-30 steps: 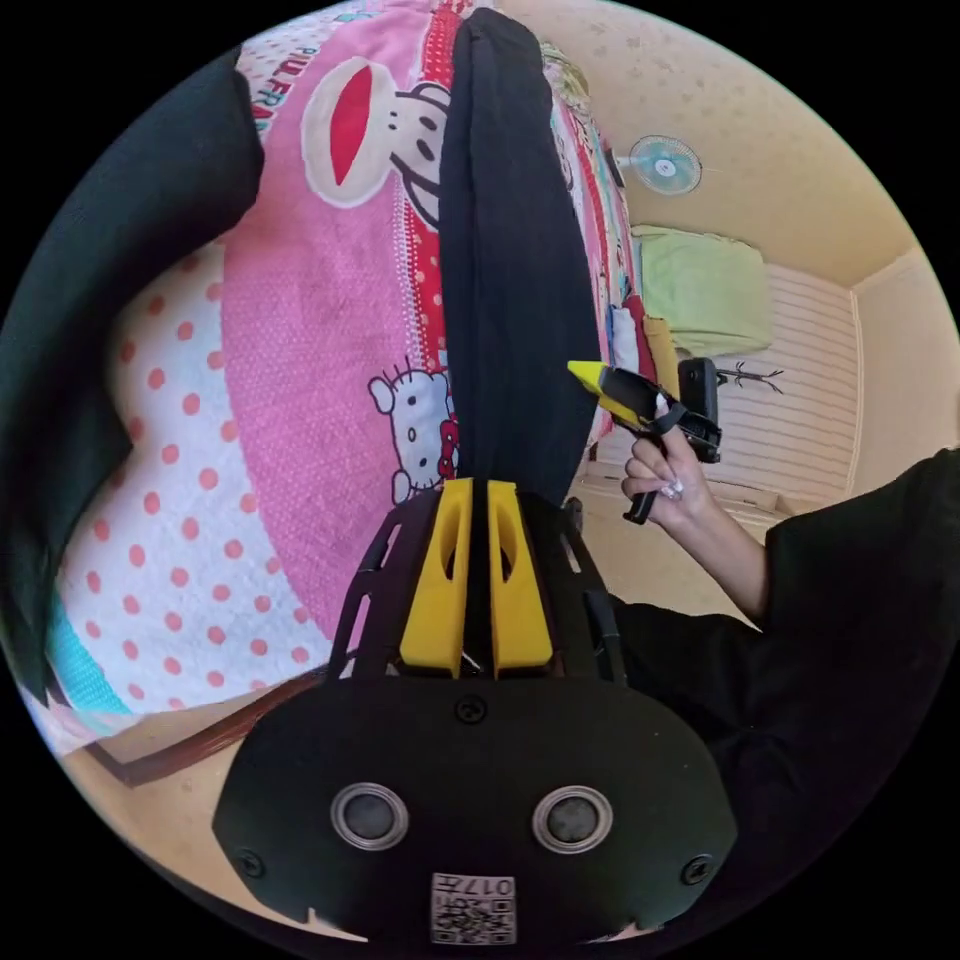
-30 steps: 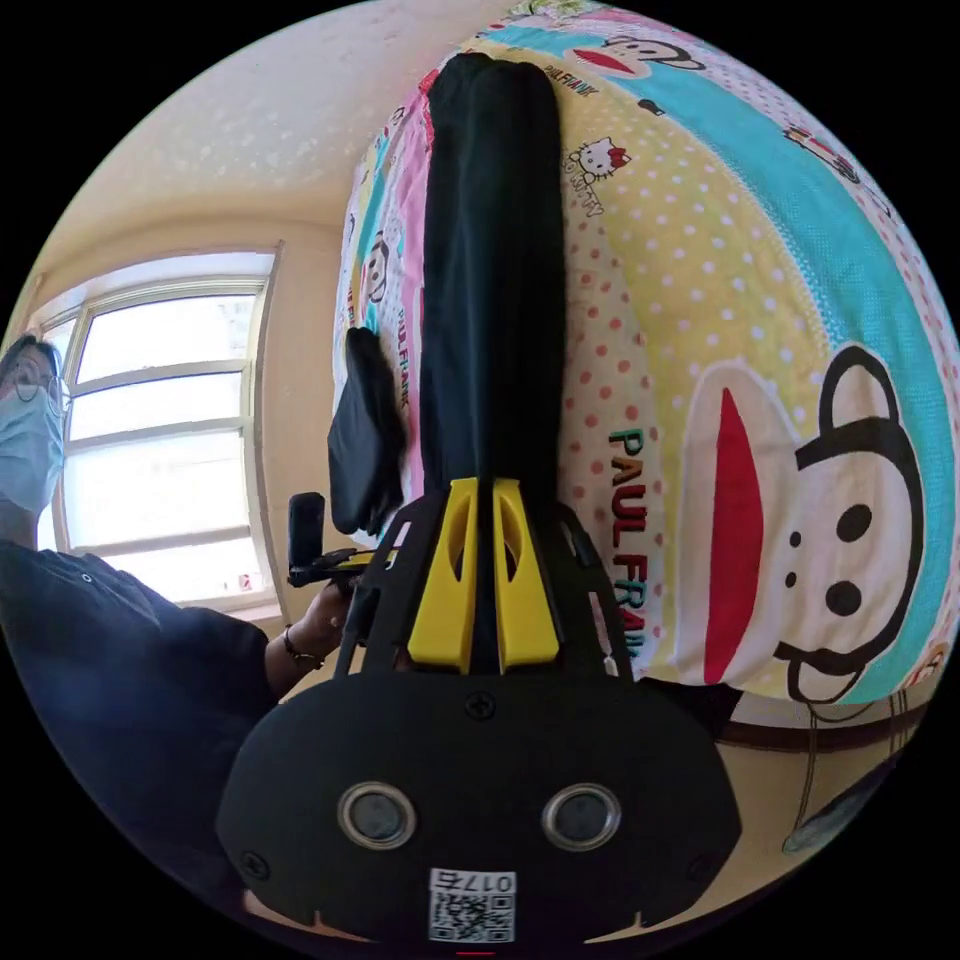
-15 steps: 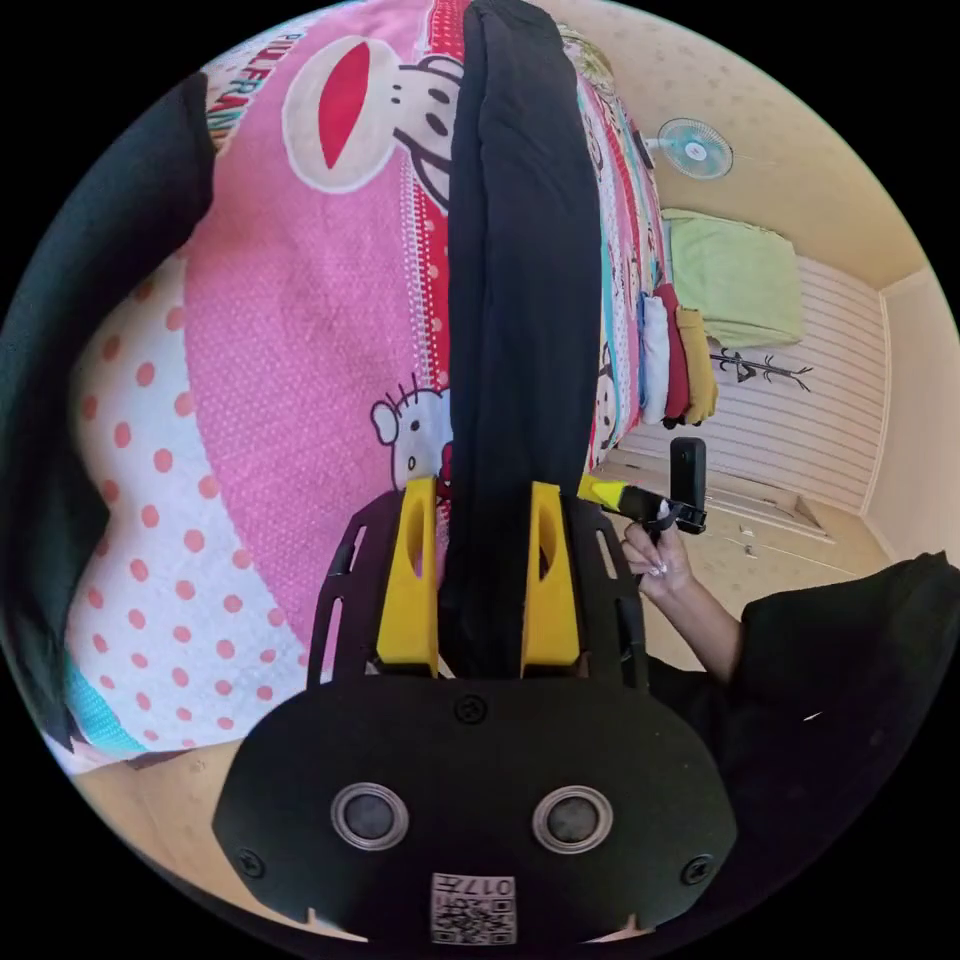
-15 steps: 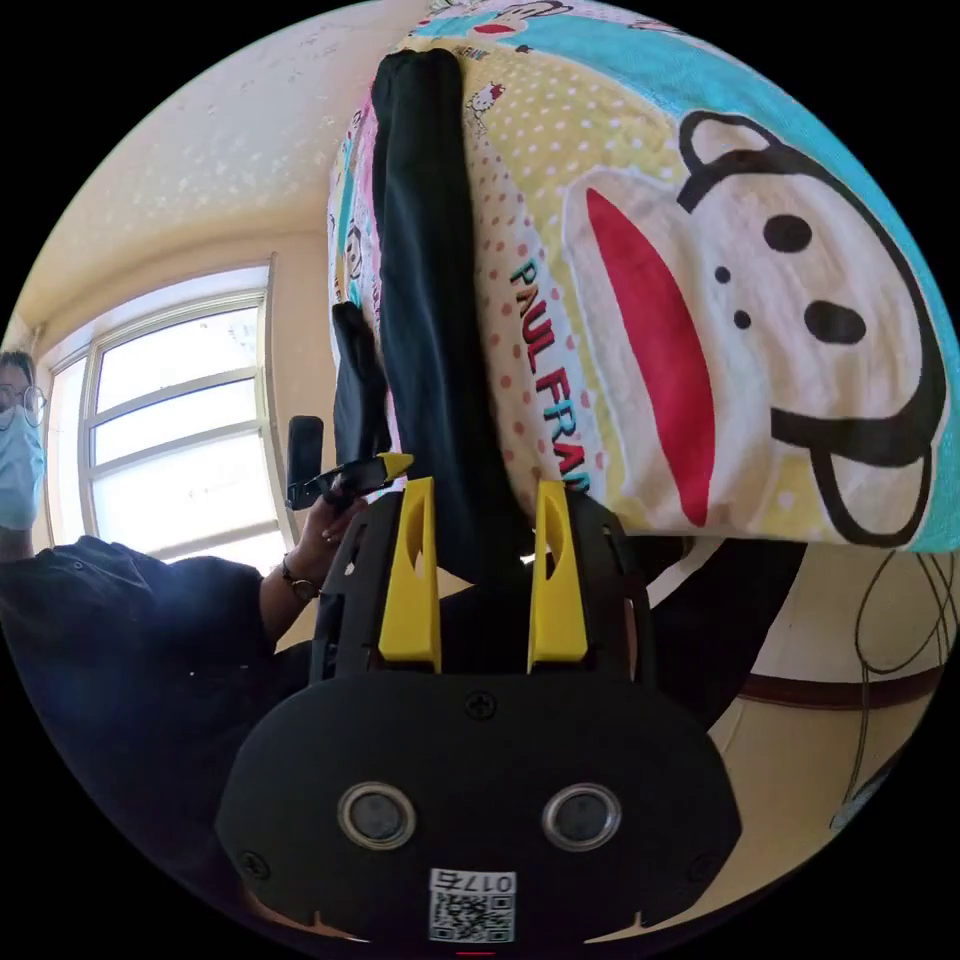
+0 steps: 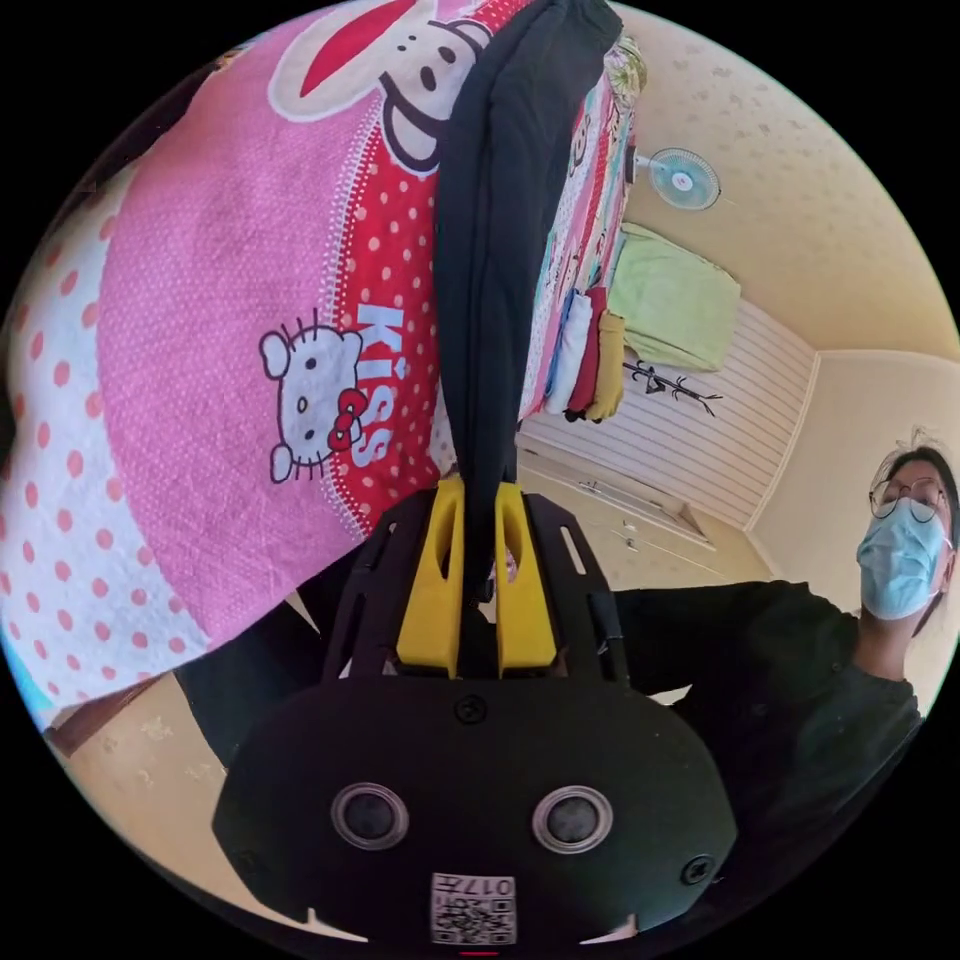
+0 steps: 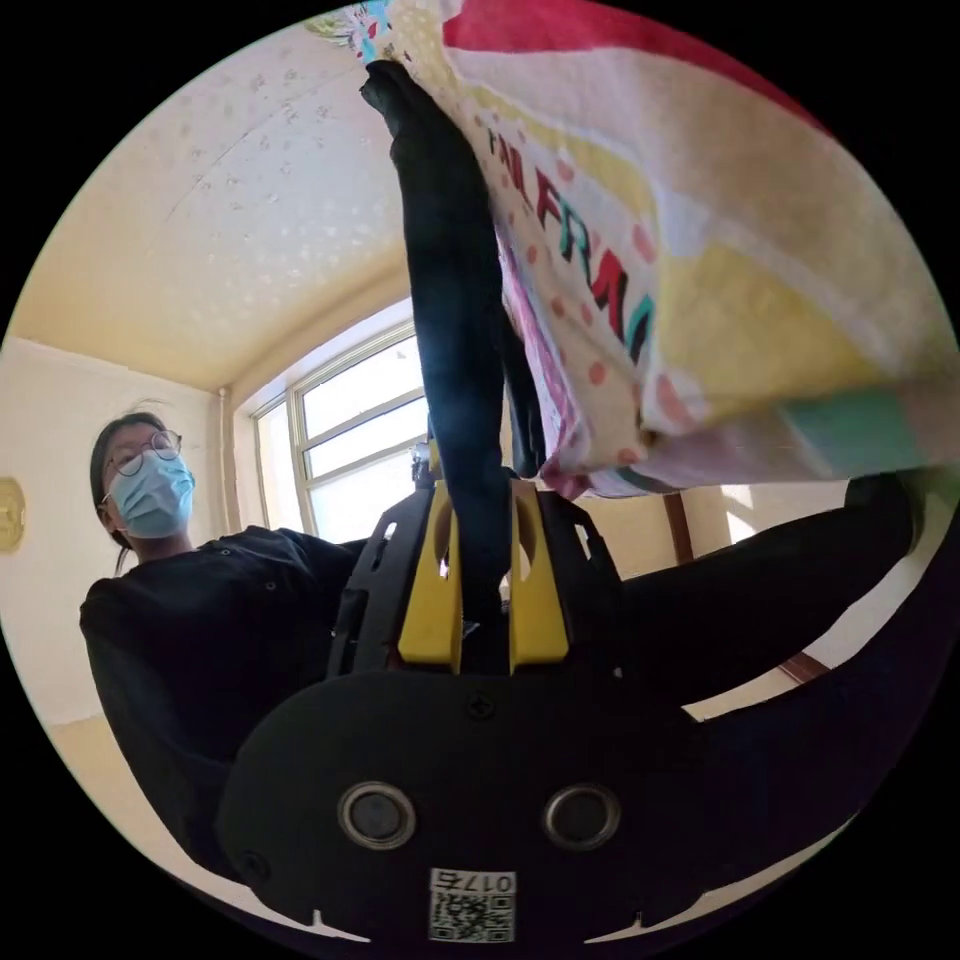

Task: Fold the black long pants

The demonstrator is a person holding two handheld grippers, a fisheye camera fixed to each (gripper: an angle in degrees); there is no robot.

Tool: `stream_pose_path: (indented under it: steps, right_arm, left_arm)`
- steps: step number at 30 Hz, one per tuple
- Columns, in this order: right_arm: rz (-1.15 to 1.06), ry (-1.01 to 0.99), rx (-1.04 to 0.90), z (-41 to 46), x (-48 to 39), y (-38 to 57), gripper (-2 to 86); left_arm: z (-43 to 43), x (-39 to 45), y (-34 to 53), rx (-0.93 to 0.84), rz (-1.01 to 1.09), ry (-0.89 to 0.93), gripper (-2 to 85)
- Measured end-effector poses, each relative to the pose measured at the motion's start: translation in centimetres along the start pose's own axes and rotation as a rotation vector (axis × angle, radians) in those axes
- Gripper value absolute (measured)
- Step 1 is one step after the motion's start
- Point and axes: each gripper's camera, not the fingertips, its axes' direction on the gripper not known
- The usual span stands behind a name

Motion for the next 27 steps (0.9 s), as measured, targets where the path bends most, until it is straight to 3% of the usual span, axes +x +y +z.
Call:
stream_pose_path:
  steps: [2,6,11,13,16,18,21,25,27]
  right_arm:
    - [0.001,0.014,0.028,-0.6,-1.3,0.8,7.9]
    - [-0.065,0.183,0.009,-1.1,-5.4,1.7,7.2]
    - [-0.116,0.113,0.003,-1.1,-8.5,3.5,6.5]
    - [-0.105,0.11,-0.011,-1.3,-9.6,4.4,6.2]
    - [-0.157,0.146,-0.062,-1.4,-12.8,6.1,5.5]
    - [-0.234,0.038,-0.016,-2.8,-15.9,6.9,4.7]
    - [-0.317,-0.056,0.037,-4.9,-18.9,5.7,4.5]
    - [-0.361,0.079,-0.093,-5.1,-20.2,-0.6,5.0]
    - [-0.34,0.069,-0.193,-4.1,-19.1,-7.0,6.3]
  left_arm:
    - [-2.1,2.0,0.0,0.027,0.04,-0.106,6.1]
    - [-6.9,11.9,-1.6,0.204,0.34,-0.41,0.3]
    - [-2.7,20.3,-9.3,0.164,0.748,-0.698,-0.9]
    - [0.0,20.8,-12.1,0.132,0.869,-0.736,-0.9]
    - [6.7,17.8,-16.3,-0.213,0.888,-0.636,-1.0]
    - [11.4,14.9,-15.5,-0.422,0.854,-0.565,-1.0]
    - [16.5,12.4,-10.8,-0.565,0.838,-0.423,-1.0]
    - [17.8,8.3,-8.2,-0.459,0.593,-0.185,-1.0]
    - [15.0,3.7,-8.1,-0.217,0.317,0.07,-1.0]
